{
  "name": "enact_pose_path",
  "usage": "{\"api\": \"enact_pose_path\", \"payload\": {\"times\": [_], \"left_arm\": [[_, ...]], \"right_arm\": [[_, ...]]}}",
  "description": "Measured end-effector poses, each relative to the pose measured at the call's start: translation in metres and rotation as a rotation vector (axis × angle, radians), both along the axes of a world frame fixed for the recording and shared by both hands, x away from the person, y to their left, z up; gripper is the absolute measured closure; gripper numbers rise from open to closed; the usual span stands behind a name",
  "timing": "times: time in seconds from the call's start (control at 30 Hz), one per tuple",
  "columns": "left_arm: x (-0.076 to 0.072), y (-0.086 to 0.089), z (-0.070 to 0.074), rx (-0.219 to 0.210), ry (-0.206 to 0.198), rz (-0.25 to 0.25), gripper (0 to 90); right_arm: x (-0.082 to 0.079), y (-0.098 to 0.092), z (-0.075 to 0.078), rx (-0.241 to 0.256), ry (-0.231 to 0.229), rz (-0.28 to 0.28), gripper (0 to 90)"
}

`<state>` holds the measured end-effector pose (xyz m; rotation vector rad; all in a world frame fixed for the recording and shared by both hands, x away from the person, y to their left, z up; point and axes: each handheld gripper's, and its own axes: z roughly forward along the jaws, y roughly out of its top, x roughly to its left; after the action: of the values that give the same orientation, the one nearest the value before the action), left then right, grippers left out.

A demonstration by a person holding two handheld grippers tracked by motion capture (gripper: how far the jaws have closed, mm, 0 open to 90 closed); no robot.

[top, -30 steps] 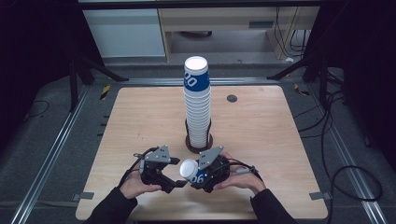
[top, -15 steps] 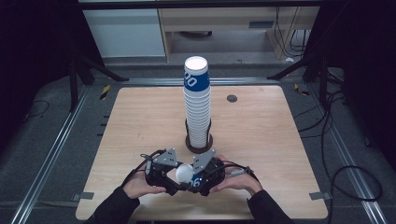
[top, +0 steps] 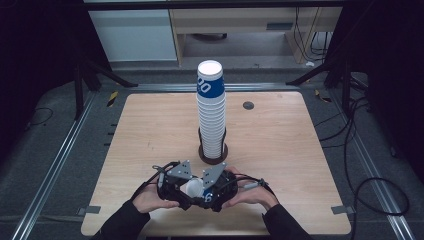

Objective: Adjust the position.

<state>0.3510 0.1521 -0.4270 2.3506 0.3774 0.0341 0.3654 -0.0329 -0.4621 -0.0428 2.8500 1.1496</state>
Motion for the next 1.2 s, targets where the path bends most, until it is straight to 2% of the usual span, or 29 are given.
{"api": "enact_pose_path", "payload": {"times": [0.4,0.53,0.73,0.9,1.2], "left_arm": [[0.0,0.001,0.001,-0.014,-0.004,0.01,26.8],[0.001,0.004,0.003,-0.03,-0.009,0.019,26.8],[0.002,0.008,0.006,-0.048,-0.011,0.028,26.9],[0.004,0.015,0.009,-0.063,-0.015,0.048,26.9],[0.008,0.028,0.016,-0.128,-0.02,0.074,26.9]], "right_arm": [[0.001,0.0,0.0,0.005,0.014,-0.013,20.0],[0.003,-0.001,0.001,0.018,0.025,-0.028,13.6],[0.006,-0.002,0.0,0.022,0.027,-0.048,11.2],[0.007,-0.007,0.004,0.047,0.04,-0.063,9.4],[0.014,-0.025,0.015,0.139,0.036,-0.111,8.0]]}}
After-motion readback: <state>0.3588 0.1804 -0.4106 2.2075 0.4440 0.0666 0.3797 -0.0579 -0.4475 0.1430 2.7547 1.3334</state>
